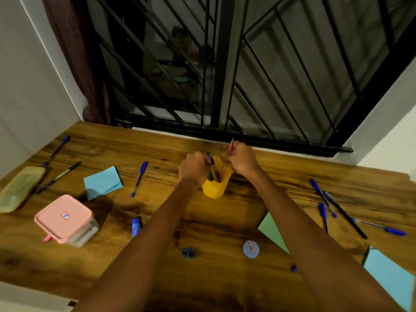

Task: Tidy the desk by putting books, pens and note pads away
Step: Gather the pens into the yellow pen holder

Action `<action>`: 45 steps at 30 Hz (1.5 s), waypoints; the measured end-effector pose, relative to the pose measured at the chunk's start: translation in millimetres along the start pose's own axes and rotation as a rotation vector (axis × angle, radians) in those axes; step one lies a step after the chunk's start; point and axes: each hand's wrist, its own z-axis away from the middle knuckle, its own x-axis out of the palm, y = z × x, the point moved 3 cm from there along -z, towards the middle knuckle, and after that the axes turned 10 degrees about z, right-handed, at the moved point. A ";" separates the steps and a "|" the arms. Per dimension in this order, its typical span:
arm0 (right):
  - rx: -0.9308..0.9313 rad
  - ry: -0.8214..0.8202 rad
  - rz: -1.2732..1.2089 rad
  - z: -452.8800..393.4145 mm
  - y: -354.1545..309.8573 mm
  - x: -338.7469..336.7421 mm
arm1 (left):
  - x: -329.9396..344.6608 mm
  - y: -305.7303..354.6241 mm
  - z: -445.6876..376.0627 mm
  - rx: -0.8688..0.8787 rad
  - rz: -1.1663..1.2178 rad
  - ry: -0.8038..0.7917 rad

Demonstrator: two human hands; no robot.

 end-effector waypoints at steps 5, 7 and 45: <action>0.008 -0.105 0.241 3.6 1.5 23.4 | 4.5 -15.6 0.6 0.024 0.075 -0.031; 0.060 -0.061 0.281 1.2 -2.0 18.8 | -6.2 -20.6 1.6 0.050 0.188 0.012; 0.457 -0.241 -0.110 -29.7 -177.2 224.4 | -195.5 -297.1 -67.0 -0.367 -0.216 -0.044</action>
